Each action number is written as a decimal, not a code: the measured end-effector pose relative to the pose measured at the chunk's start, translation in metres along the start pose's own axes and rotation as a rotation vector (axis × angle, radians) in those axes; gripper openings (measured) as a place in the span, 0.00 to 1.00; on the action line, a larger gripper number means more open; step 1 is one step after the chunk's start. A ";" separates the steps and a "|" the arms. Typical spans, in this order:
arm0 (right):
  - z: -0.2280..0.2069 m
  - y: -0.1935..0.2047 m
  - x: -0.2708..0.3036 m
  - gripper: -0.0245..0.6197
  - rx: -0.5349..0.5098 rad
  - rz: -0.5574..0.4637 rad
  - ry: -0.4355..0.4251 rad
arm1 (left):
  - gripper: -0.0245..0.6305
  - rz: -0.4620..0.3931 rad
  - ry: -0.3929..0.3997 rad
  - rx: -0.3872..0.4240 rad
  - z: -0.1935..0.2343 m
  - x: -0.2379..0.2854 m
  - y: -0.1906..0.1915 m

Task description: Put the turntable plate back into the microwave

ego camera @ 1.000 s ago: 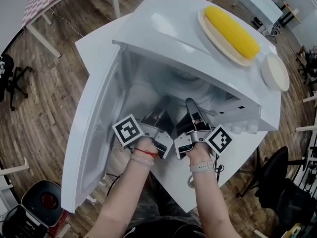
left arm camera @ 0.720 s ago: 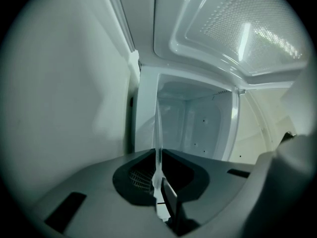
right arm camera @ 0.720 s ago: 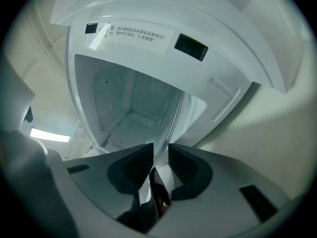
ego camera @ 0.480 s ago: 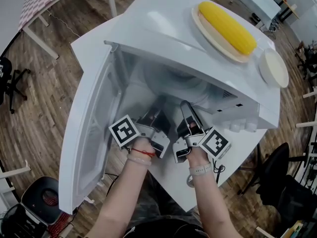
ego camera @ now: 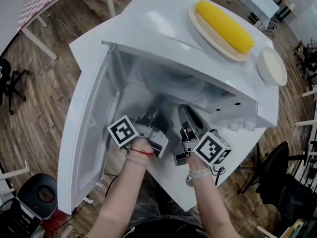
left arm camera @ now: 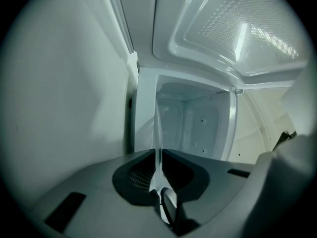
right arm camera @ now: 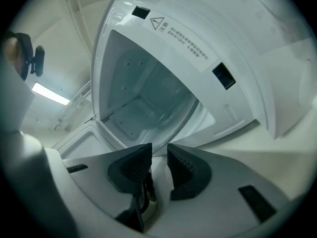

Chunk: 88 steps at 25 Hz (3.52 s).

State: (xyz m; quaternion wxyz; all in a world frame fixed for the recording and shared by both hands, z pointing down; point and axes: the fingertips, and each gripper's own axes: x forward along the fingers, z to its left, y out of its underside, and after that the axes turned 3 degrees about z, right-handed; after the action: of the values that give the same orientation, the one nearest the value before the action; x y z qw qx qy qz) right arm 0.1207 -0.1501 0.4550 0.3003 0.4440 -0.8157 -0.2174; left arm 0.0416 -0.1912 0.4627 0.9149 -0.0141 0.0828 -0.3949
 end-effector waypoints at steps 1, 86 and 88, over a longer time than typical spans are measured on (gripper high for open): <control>0.002 0.001 -0.001 0.21 -0.024 0.004 0.000 | 0.11 0.000 0.001 0.002 0.000 0.000 0.000; 0.134 0.062 -0.183 0.10 -0.677 0.073 -0.159 | 0.06 0.356 -0.129 0.990 -0.113 -0.137 0.159; 0.133 0.061 -0.188 0.10 -0.670 0.065 -0.156 | 0.06 0.344 -0.128 0.981 -0.117 -0.139 0.160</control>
State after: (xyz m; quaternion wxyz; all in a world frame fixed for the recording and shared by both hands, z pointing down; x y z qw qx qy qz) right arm 0.0738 0.0539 0.3405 0.3731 0.2764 -0.7333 -0.4967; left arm 0.0438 0.0244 0.3526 0.8688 0.4058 -0.1669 -0.2296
